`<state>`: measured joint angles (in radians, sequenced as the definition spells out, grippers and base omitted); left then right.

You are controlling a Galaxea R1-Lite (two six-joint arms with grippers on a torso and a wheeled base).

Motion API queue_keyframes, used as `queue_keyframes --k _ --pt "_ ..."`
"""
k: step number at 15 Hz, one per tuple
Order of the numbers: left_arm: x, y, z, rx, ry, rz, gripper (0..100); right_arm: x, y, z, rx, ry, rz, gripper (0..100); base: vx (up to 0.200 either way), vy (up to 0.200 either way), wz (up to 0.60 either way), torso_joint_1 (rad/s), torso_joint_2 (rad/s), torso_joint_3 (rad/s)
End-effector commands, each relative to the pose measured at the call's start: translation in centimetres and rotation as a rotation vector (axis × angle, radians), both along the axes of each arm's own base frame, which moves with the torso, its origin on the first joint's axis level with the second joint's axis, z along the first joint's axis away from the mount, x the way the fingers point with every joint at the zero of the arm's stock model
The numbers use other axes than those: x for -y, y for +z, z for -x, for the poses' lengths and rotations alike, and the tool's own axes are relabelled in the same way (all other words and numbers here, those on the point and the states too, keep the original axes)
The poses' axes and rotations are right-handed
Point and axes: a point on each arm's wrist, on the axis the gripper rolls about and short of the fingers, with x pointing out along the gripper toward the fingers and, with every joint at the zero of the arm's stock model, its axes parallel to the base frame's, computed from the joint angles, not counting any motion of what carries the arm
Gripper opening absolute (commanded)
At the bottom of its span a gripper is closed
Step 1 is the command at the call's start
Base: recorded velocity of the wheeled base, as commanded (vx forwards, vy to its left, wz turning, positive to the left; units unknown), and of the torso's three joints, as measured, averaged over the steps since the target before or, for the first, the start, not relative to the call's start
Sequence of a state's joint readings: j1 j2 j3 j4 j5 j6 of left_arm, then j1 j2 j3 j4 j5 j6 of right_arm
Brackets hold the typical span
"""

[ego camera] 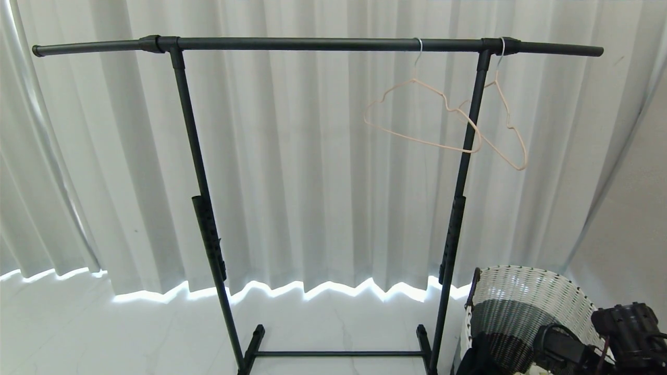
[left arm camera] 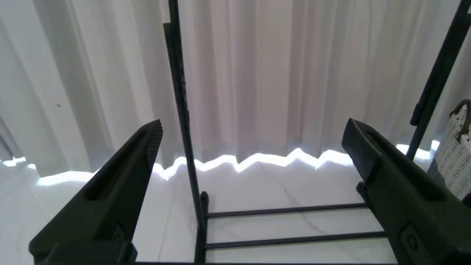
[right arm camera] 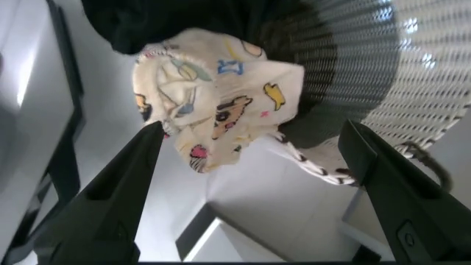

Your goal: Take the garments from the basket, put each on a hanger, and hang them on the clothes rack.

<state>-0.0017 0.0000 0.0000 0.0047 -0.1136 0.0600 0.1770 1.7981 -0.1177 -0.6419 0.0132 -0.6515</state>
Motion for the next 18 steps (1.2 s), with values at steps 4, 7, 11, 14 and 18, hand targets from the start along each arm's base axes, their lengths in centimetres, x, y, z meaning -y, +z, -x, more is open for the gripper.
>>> queue_keyframes --k 4,7,11,14,18 --pt "0.0 0.0 0.0 0.0 0.0 0.0 100 -0.4 -2.6 -3.0 -0.013 -0.03 0.059 100 0.0 0.0 0.0 0.0 0.0 0.0" --pt "0.0 0.0 0.0 0.0 0.0 0.0 100 -0.4 -3.2 -3.5 0.024 -0.049 0.082 100 0.0 0.0 0.0 0.0 0.0 0.0" --pt "0.0 0.0 0.0 0.0 0.0 0.0 100 -0.4 -2.7 -3.4 0.069 -0.063 0.086 0 0.0 0.0 0.0 0.0 0.0 0.0" --pt "0.0 0.0 0.0 0.0 0.0 0.002 100 0.1 -0.4 -2.4 0.172 -0.088 0.067 0 0.0 0.0 0.0 0.0 0.0 0.0" --pt "0.0 0.0 0.0 0.0 0.0 0.0 100 0.7 3.9 -2.2 0.376 -0.125 0.027 0 0.0 0.0 0.0 0.0 0.0 0.0"
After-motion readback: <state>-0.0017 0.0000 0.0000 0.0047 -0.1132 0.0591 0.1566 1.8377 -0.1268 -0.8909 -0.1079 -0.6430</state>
